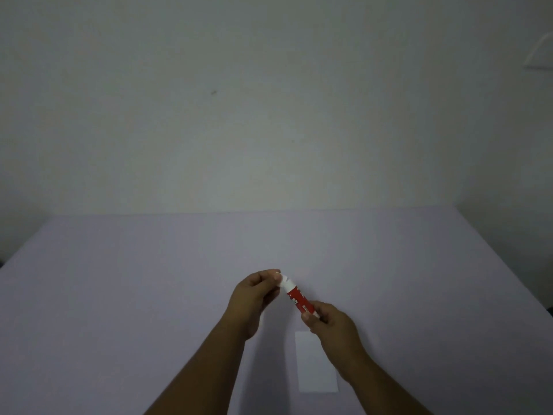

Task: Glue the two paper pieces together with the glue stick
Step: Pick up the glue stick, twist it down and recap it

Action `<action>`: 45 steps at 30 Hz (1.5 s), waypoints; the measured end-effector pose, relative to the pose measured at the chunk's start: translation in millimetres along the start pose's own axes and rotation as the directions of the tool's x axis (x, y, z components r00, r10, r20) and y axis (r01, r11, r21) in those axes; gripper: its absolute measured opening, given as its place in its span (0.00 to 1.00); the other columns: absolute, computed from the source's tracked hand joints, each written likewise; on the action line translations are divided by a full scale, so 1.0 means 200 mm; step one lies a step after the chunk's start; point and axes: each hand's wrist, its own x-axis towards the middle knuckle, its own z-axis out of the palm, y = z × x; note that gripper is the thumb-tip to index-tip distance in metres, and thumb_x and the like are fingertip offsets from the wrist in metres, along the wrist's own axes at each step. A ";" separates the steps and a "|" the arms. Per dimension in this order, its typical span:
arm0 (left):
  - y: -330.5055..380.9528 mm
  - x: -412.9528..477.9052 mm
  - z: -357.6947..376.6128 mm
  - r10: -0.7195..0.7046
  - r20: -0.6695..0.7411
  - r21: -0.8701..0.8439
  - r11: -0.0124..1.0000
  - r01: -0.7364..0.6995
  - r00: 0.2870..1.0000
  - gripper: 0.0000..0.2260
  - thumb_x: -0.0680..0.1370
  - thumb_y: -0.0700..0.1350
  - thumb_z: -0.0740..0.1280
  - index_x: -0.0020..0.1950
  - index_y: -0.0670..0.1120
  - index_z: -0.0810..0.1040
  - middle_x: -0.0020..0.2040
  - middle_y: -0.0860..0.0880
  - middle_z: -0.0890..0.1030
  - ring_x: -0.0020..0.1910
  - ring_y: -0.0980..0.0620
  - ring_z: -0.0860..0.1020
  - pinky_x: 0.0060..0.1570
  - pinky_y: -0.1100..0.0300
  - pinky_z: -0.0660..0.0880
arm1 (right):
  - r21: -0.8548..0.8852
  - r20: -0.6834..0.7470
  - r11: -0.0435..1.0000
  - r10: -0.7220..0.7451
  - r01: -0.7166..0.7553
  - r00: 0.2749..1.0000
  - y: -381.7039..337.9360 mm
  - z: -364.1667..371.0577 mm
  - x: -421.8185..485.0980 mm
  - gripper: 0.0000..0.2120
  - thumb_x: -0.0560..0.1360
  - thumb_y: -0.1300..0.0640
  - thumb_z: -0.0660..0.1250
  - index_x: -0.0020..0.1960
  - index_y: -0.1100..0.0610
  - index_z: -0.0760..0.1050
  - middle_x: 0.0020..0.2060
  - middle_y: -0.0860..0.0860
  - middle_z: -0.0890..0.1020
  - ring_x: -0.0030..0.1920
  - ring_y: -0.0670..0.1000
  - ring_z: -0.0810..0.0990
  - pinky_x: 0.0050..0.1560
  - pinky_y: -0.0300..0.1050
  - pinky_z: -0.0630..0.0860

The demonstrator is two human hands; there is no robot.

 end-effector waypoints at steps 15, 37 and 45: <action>0.07 -0.14 0.02 0.074 0.130 0.257 0.961 -0.105 0.989 0.07 0.74 0.43 0.71 0.52 0.47 0.83 0.50 0.47 0.84 0.53 0.49 0.81 0.50 0.63 0.76 | 0.023 0.191 0.999 -0.051 0.047 0.980 -0.05 -0.06 -0.06 0.05 0.71 0.47 0.68 0.47 0.41 0.77 0.44 0.48 0.84 0.45 0.49 0.82 0.50 0.48 0.80; -0.20 0.13 0.07 -0.142 -0.219 0.334 0.919 0.211 0.965 0.14 0.80 0.48 0.60 0.64 0.46 0.75 0.56 0.46 0.79 0.52 0.47 0.77 0.58 0.53 0.74 | -0.359 0.009 0.930 -0.077 0.075 0.997 0.24 0.06 0.39 0.06 0.69 0.58 0.70 0.44 0.53 0.73 0.38 0.48 0.80 0.39 0.49 0.77 0.38 0.39 0.72; -0.21 0.16 0.09 -0.144 -0.228 0.338 0.916 0.217 0.963 0.14 0.80 0.47 0.60 0.64 0.46 0.75 0.55 0.47 0.79 0.52 0.48 0.77 0.54 0.56 0.73 | -0.306 0.038 0.950 -0.047 0.057 0.998 0.26 0.06 0.41 0.09 0.69 0.59 0.70 0.47 0.50 0.73 0.39 0.43 0.79 0.38 0.39 0.76 0.37 0.27 0.68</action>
